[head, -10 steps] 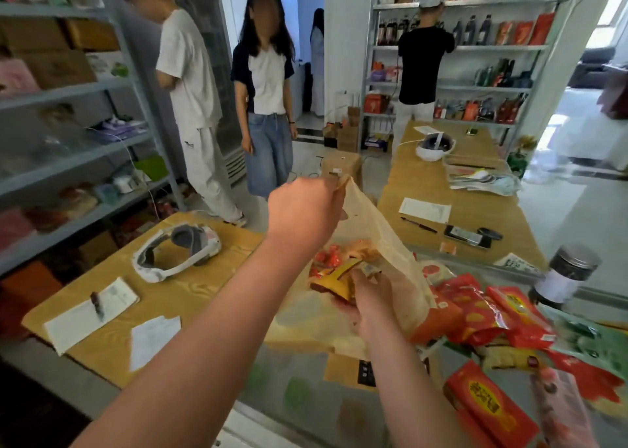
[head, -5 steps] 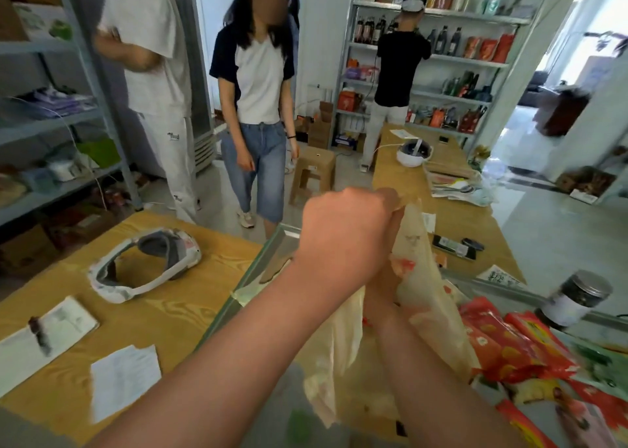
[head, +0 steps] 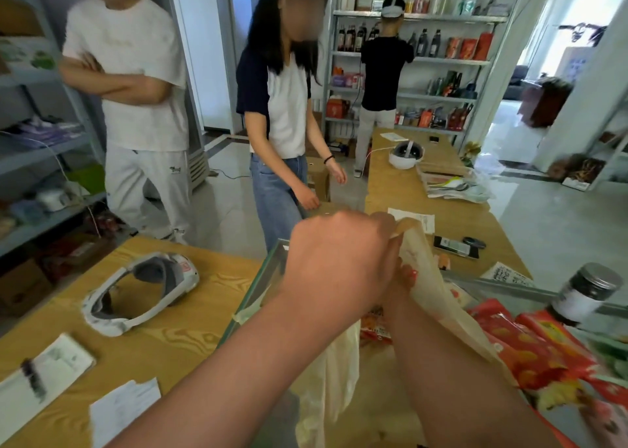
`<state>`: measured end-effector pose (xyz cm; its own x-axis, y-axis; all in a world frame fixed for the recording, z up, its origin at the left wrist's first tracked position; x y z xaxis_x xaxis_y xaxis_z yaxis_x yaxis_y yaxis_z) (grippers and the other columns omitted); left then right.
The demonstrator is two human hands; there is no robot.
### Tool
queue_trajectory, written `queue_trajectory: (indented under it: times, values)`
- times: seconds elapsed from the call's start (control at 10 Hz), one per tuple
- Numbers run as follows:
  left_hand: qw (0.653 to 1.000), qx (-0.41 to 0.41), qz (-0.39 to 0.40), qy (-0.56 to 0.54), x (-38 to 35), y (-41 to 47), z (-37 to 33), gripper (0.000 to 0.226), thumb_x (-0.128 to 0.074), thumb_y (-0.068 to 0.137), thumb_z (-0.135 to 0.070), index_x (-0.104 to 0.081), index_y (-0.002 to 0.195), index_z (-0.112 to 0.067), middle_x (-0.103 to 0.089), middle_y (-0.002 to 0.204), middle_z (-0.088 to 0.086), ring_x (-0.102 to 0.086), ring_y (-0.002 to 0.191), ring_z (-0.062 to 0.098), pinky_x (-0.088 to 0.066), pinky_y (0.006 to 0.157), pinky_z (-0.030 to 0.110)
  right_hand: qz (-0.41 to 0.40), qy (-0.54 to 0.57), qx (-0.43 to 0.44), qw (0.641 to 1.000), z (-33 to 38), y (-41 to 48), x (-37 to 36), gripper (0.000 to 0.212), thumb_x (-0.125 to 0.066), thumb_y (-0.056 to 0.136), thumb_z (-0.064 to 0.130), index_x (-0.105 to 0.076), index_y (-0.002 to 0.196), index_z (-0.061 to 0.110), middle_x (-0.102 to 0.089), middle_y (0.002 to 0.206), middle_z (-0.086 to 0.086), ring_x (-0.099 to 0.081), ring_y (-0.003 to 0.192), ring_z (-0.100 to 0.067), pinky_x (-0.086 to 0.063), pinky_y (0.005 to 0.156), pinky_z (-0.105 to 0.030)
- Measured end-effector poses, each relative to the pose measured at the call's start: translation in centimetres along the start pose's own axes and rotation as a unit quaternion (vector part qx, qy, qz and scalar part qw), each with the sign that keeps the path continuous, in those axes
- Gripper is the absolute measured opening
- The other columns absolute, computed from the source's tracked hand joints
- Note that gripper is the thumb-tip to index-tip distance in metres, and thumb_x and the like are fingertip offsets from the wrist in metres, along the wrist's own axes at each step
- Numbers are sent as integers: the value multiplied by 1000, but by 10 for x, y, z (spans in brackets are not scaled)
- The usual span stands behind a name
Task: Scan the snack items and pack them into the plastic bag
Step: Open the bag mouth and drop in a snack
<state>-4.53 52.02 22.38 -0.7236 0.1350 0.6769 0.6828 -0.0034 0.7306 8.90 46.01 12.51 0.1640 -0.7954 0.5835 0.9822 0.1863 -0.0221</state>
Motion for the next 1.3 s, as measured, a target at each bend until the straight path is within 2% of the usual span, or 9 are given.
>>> queue_trajectory:
  times: [0.1,0.2,0.3,0.5,0.7,0.8,0.9,1.1,1.3]
  values:
    - [1000,20,11,9,1,2,-1,29,-60,78,-32,-59,54,-16,-46,41,-4,-44,32,19,-20,39,14,58,-52,-51,996,-2,-21,7,36,-25,105,11,-36,135,-4,-42,141,-19,-41,129,-29,-36,75,-5]
    - [999,40,3,10,2,7,-11,31,-56,85,-31,-60,58,-16,-37,45,-7,-47,40,22,-18,42,16,24,-45,-18,999,-24,-21,-5,22,-36,102,11,-55,113,6,-55,126,-21,-53,111,-30,-34,72,-23]
    - [994,47,94,-16,-2,7,-19,34,-45,93,-47,-65,84,-21,-44,63,-6,-57,69,22,-34,53,27,-9,-20,43,999,-47,-43,-2,10,-50,94,16,-59,98,16,-64,107,-7,-59,98,-21,-35,68,-21]
    - [975,54,164,-142,-8,3,-53,43,-43,75,-73,-58,85,-34,-47,63,-11,-52,70,13,-37,57,27,-77,42,128,988,-90,-123,54,16,-56,89,6,-69,90,16,-64,82,19,-59,74,5,-42,66,-6]
    - [960,39,208,-184,-35,-5,-126,35,-46,82,-67,-62,87,-36,-58,77,-14,-57,81,9,-33,55,22,-235,-2,52,971,-169,-155,122,27,-56,84,13,-54,64,31,-56,58,12,-53,55,-5,-37,50,-11]
    - [960,39,198,-194,-57,-13,-166,30,-48,87,-59,-64,83,-33,-58,75,-15,-58,79,9,-37,57,23,-269,-81,-59,958,-226,-145,164,8,-64,79,21,-60,86,22,-62,81,4,-57,77,-12,-45,67,-23]
    - [962,55,224,-144,-86,-21,-204,30,-43,92,-55,-64,88,-33,-61,73,-10,-63,80,13,-41,58,25,-159,-214,-184,946,-285,-129,196,62,-67,76,40,-46,132,22,-57,121,-11,-53,111,-29,-45,91,-35]
    - [962,86,250,-75,-132,-40,-274,27,-45,95,-43,-64,94,-24,-66,86,-3,-64,87,20,-41,62,27,-45,-162,-233,958,-342,-115,215,79,-61,81,46,-19,146,28,-54,128,-11,-53,115,-30,-44,90,-35]
    - [948,98,297,-55,-146,-51,-313,27,-44,95,-46,-64,91,-29,-68,83,-5,-65,83,18,-36,57,26,-43,-96,-211,972,-349,-109,228,72,-63,80,39,-32,142,18,-56,127,-10,-53,116,-27,-43,89,-30]
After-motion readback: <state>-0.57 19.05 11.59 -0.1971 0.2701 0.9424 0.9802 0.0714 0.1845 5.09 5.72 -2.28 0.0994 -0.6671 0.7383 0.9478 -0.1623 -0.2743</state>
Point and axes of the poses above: each hand's wrist, its own y-axis towards the middle knuckle, its own x-axis out of the back of the hand, z = x × y, the point moved 1 cm from there along y, towards the middle knuckle
